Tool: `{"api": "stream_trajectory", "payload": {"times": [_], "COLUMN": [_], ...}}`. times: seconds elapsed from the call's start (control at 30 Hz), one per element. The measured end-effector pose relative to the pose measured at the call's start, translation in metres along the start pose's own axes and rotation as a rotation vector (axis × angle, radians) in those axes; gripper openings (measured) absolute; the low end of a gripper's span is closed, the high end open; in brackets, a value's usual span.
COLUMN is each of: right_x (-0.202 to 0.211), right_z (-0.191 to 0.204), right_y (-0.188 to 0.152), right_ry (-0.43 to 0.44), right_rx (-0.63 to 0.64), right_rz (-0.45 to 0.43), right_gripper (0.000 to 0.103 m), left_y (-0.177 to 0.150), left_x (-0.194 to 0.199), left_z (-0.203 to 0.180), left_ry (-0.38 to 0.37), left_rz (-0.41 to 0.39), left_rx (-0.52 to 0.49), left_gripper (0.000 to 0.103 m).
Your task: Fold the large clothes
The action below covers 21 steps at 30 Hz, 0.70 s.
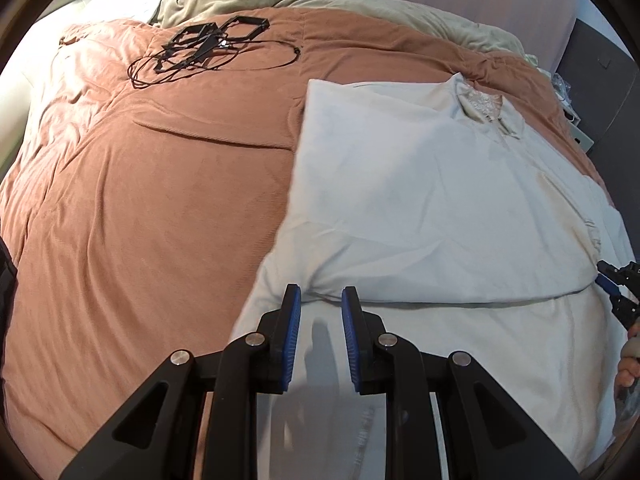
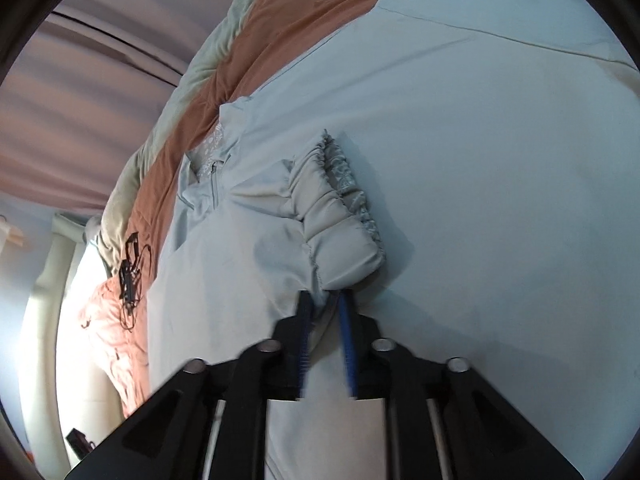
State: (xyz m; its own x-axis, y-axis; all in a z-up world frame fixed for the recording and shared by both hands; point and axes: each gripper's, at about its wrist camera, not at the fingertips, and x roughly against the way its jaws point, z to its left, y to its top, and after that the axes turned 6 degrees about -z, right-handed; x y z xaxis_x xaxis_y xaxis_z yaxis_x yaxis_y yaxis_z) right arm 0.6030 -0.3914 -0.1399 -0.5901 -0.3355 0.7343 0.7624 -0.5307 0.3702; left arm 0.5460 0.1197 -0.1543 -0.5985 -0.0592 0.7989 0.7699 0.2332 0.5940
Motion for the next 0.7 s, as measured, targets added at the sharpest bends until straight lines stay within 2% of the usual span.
{"api": "stream_trajectory", "payload": {"times": [0.13,0.2,0.3,0.33,0.37,0.4,0.43,0.47,0.5,0.7], "right_x": [0.028,0.042,0.067,0.074,0.079,0.085,0.089,0.093,0.097,0.135], "right_z": [-0.003,-0.008,-0.016,-0.02,-0.024,-0.03,-0.036,-0.042,-0.048,-0.096], "right_y": [0.006,0.01,0.021,0.024,0.027,0.033,0.038,0.043,0.05,0.084], "right_ry": [0.011,-0.004,0.008,-0.004,-0.016,-0.025,-0.03,-0.031,-0.037,-0.065], "right_rx": [0.019,0.03,0.049,0.059,0.07,0.071,0.065,0.06,0.065,0.036], "right_rz": [-0.045,-0.065,-0.118,-0.132,-0.143,-0.152,-0.158,-0.167,-0.179,-0.259], "right_gripper": [0.03,0.054,0.07,0.07,0.07,0.07,0.07,0.07,0.07,0.07], "left_y": [-0.003,-0.005,-0.006,-0.007,-0.008,-0.009,-0.01,-0.011,-0.012,-0.011], "left_x": [0.013,0.019,0.025,0.026,0.028,0.032,0.035,0.038,0.042,0.045], "left_z": [-0.024,-0.037,-0.057,-0.063,-0.068,-0.073,-0.076,-0.078,-0.079,-0.079], "left_ry": [-0.022,-0.051,-0.112,-0.13,-0.146,-0.158,-0.16,-0.156,-0.152,-0.145], "left_rz": [-0.024,-0.031,-0.028,-0.025,-0.023,-0.029,-0.04,-0.054,-0.074,-0.132], "left_rx": [-0.002,0.003,0.007,0.002,-0.001,-0.001,0.0,0.0,-0.001,0.01], "left_gripper": [0.023,0.023,0.023,0.025,0.035,0.054,0.066,0.086,0.09,0.09]}}
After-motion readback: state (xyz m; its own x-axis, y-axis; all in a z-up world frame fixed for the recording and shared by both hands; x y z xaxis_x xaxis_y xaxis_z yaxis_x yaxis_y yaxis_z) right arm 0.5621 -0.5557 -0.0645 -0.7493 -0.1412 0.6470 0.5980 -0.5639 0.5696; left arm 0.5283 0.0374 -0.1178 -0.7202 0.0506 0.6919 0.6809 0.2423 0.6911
